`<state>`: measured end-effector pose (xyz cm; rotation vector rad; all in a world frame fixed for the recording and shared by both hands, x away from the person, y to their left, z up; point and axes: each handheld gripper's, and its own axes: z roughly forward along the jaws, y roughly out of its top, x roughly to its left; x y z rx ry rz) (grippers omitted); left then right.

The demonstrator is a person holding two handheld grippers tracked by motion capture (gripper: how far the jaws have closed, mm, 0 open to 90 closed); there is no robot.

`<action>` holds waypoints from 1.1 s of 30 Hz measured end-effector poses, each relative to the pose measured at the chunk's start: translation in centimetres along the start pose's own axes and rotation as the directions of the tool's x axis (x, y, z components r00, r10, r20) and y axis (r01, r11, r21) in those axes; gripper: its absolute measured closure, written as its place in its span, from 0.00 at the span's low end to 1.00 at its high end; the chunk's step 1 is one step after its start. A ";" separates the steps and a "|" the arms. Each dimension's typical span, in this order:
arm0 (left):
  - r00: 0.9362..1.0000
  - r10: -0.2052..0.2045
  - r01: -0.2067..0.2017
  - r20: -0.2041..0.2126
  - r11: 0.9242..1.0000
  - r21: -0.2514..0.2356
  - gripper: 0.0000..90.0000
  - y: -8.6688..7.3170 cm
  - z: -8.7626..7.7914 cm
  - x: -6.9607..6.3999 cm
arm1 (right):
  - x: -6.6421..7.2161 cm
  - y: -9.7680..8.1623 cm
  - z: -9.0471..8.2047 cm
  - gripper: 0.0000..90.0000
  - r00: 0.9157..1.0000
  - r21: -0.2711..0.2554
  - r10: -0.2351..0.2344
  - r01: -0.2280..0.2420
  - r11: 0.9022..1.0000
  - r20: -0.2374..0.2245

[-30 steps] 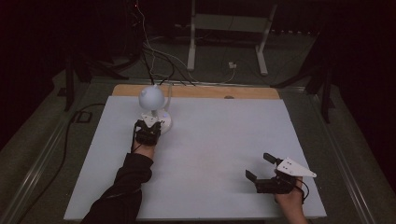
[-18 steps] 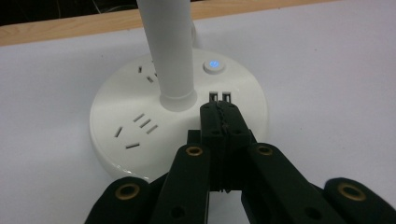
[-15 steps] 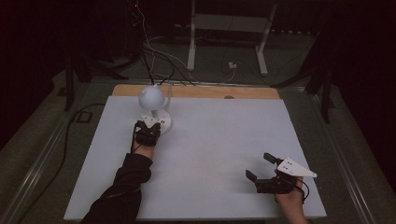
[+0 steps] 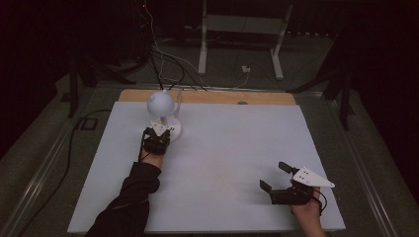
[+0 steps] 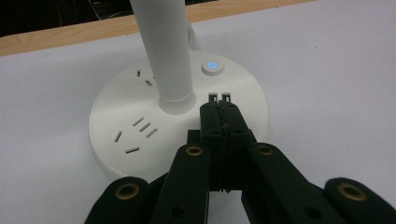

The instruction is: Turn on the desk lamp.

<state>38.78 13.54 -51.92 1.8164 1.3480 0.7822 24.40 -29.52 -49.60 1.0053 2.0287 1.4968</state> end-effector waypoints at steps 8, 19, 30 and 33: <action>1.000 0.021 -0.021 -0.015 1.000 0.001 1.00 0.0 0.0 -0.3 | 0.0 0.0 0.0 0.00 1.000 0.002 0.003 -0.003 1.000 -0.002; 0.999 -0.036 0.037 0.020 0.999 -0.034 1.00 0.9 -1.1 0.0 | -0.1 0.0 0.0 0.00 1.000 0.000 0.003 -0.003 1.000 -0.001; 0.996 -0.061 0.064 0.066 0.997 -0.050 0.83 1.7 -2.4 -0.1 | 0.0 0.0 0.0 0.00 1.000 0.003 0.000 0.000 1.000 -0.002; 0.995 -0.060 0.065 0.083 0.997 -0.051 0.79 1.8 -2.7 -0.1 | 0.0 0.0 0.0 0.00 1.000 0.003 0.000 0.000 1.000 -0.003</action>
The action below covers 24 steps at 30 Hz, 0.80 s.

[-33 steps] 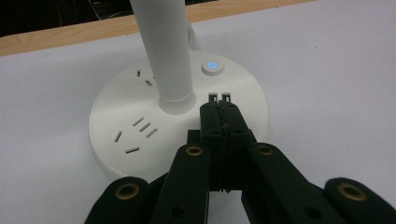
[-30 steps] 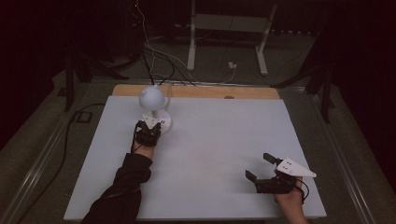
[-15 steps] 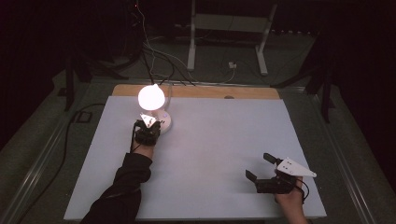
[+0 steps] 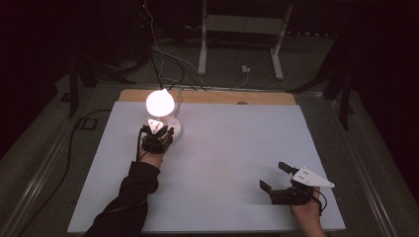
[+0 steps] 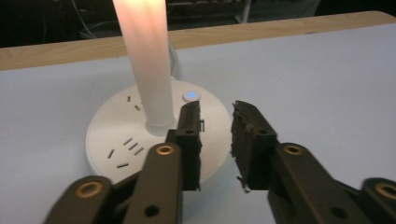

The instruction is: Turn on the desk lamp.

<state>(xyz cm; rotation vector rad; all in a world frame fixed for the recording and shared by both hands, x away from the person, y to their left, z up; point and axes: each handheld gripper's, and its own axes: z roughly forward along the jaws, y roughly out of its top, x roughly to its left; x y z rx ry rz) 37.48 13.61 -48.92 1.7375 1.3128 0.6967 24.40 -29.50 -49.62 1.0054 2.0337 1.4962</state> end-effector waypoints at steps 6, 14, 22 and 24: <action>1.000 0.004 -0.004 0.004 1.000 0.003 0.57 0.1 -0.3 -0.4 | 0.0 0.0 0.0 0.00 1.000 0.003 0.001 -0.001 1.000 0.000; 1.000 0.009 -0.009 0.022 1.000 0.012 0.36 0.2 -0.8 -0.6 | 0.0 -0.1 0.1 0.00 1.000 0.011 0.001 -0.001 1.000 0.000; 0.993 0.017 -0.027 0.117 0.996 0.086 0.05 0.3 -0.9 -0.5 | -0.1 -0.1 0.1 0.00 1.000 0.011 0.004 -0.004 1.000 -0.001; 0.992 0.018 -0.028 0.127 0.996 0.079 0.02 0.3 -1.1 -0.4 | -0.1 -0.1 0.1 0.00 1.000 0.010 0.004 -0.004 1.000 -0.001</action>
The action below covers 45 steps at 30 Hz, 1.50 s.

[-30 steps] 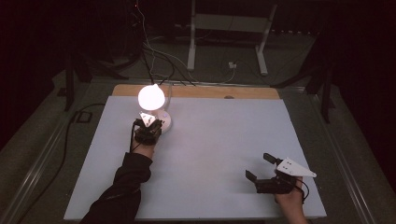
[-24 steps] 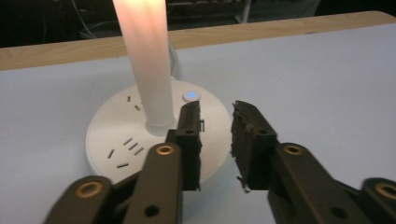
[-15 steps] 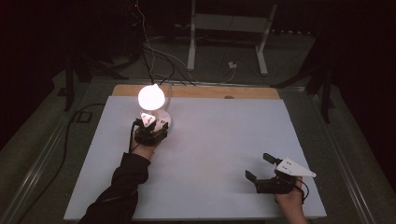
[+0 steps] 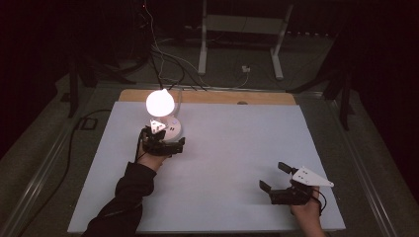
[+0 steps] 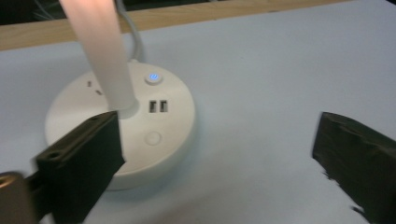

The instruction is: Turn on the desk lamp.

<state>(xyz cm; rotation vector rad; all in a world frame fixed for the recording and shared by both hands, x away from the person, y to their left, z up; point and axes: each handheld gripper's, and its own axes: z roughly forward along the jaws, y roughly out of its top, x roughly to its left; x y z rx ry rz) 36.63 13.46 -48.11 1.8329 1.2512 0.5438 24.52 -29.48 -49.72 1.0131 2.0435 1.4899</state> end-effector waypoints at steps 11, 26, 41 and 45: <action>0.995 0.026 -0.026 0.094 1.000 -0.011 0.00 1.0 -1.7 0.1 | 0.0 0.0 0.0 0.00 1.000 -0.001 0.002 -0.002 1.000 -0.003; 0.981 0.074 -0.073 0.178 0.997 -0.009 0.00 0.6 -4.0 -0.2 | 0.0 0.0 0.1 0.00 1.000 -0.001 0.002 -0.002 1.000 -0.001; 0.974 0.091 -0.090 0.206 0.996 -0.017 0.00 -1.7 -7.2 0.7 | 0.1 0.0 0.1 0.00 1.000 0.002 -0.002 0.002 1.000 -0.001; 0.975 0.110 -0.110 0.193 0.994 -0.011 0.00 -2.3 -7.9 0.7 | 0.1 0.0 0.1 0.00 1.000 0.004 -0.004 0.004 1.000 0.000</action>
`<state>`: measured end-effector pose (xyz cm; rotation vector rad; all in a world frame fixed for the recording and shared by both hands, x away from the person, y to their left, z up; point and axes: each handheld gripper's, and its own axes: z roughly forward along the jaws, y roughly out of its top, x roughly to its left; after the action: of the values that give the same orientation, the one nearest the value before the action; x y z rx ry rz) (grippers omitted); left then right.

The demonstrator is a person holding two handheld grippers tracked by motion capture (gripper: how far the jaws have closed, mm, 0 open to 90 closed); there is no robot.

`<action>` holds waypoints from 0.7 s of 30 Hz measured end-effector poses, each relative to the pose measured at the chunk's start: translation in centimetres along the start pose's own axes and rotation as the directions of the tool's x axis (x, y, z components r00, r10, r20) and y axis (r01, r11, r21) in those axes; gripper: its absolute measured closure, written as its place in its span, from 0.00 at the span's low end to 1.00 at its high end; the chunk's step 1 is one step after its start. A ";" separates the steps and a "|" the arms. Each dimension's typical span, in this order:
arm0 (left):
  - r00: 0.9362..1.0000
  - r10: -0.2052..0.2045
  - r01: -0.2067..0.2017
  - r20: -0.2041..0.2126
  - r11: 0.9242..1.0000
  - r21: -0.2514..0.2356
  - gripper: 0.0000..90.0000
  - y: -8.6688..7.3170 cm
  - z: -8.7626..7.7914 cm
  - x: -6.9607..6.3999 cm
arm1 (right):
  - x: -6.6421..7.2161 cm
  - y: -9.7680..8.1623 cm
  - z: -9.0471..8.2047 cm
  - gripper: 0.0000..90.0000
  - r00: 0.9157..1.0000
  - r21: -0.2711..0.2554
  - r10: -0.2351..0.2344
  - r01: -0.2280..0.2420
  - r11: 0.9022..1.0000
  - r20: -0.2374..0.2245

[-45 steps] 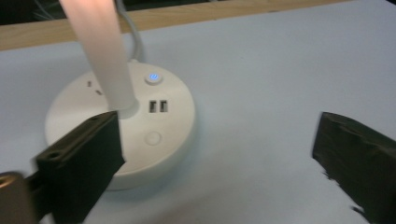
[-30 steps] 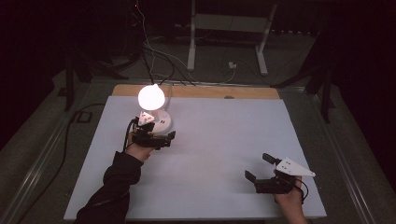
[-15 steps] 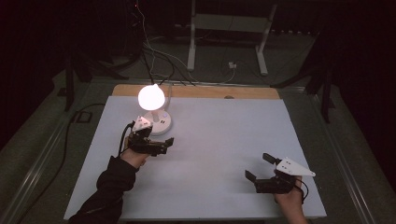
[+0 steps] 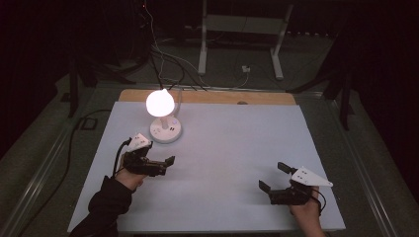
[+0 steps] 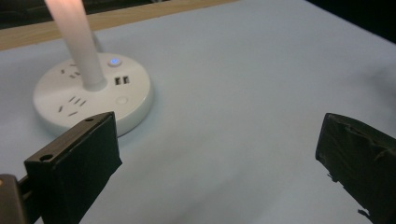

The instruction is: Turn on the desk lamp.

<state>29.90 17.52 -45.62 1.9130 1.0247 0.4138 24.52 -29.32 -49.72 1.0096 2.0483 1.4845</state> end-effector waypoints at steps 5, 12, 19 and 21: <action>1.000 0.009 -0.009 0.002 1.000 0.019 0.00 -1.1 -0.8 -0.1 | 0.0 0.0 0.0 0.00 1.000 0.002 -0.001 0.001 1.000 -0.001; 0.999 0.020 -0.020 0.027 0.999 0.027 0.00 -2.4 -1.8 0.1 | 0.0 0.0 0.1 0.00 1.000 0.004 0.000 0.000 1.000 -0.002; 0.999 0.018 -0.020 0.042 0.999 0.031 0.00 -3.8 -2.7 0.1 | 0.0 -0.1 0.1 0.00 1.000 0.010 0.000 0.000 1.000 0.000; 0.999 0.028 -0.029 0.046 0.999 0.037 0.00 -4.3 -2.9 0.0 | 0.1 0.0 0.1 0.00 1.000 0.007 -0.001 0.001 1.000 -0.001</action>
<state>26.00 20.26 -47.60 1.9635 0.9829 0.3684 24.53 -29.21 -49.79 1.0102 2.0559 1.4783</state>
